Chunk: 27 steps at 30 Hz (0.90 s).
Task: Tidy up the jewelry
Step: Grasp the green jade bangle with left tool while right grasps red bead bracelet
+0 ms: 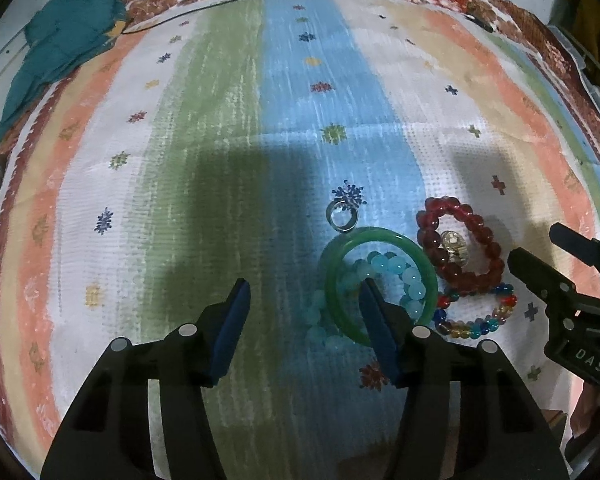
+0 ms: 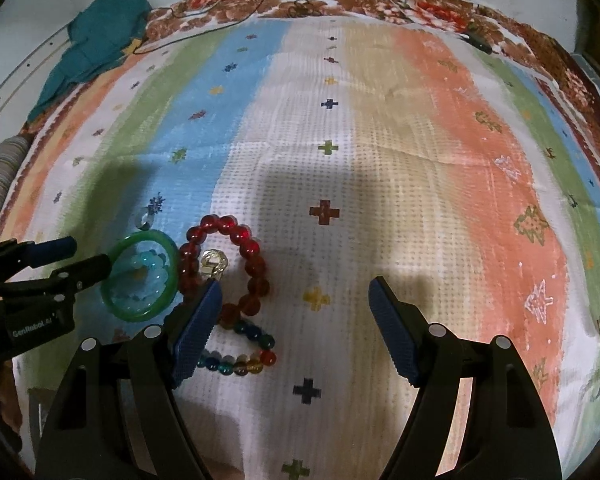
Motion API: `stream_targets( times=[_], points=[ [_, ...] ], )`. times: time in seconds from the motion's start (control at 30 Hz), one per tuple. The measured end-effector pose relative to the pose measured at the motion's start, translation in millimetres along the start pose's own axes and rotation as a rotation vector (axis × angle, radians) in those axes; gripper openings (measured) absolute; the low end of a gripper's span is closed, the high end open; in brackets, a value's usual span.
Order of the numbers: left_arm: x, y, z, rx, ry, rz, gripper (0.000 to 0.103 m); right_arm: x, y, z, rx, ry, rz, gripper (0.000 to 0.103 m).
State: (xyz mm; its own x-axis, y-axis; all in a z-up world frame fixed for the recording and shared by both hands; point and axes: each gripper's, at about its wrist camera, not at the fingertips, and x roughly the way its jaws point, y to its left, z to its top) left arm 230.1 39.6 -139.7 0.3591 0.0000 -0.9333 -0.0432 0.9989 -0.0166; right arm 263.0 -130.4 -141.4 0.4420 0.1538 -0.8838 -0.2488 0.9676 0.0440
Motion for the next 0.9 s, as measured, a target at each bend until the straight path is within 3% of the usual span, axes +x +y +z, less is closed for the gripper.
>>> stream_targets(
  times=[0.2,0.23,0.4,0.5,0.57,0.63,0.7,0.9],
  points=[
    [8.7,0.5,0.7,0.01,0.02,0.001,0.049,11.1,3.0,3.0,-0.009,0.017,0.006,0.068],
    [10.4,0.6,0.2,0.012,0.024,0.001,0.045,11.8,3.9,3.4,-0.01,0.015,0.005,0.066],
    [13.5,-2.0,-0.8,0.035,0.025,-0.004,0.041,22.5,8.3,3.8,-0.022,0.036,0.012,0.052],
    [13.9,-5.7,-1.9,0.046,0.022,-0.017,0.031,27.1,7.7,2.7,-0.019,0.035,0.014,0.047],
    [14.2,-10.1,-2.7,0.063,0.02,-0.017,0.022,27.5,7.6,3.0,-0.024,0.033,0.024,0.041],
    [15.5,-15.2,-2.8,0.085,0.017,-0.011,0.017,27.6,6.1,3.5,-0.017,0.035,0.036,0.028],
    [16.4,-16.4,-1.2,0.09,0.015,-0.007,0.017,28.9,6.2,2.8,-0.025,0.035,0.035,0.022],
    [16.2,-12.1,2.3,0.074,0.003,-0.02,0.011,28.1,7.7,2.1,-0.024,0.029,0.047,0.016]
  ],
)
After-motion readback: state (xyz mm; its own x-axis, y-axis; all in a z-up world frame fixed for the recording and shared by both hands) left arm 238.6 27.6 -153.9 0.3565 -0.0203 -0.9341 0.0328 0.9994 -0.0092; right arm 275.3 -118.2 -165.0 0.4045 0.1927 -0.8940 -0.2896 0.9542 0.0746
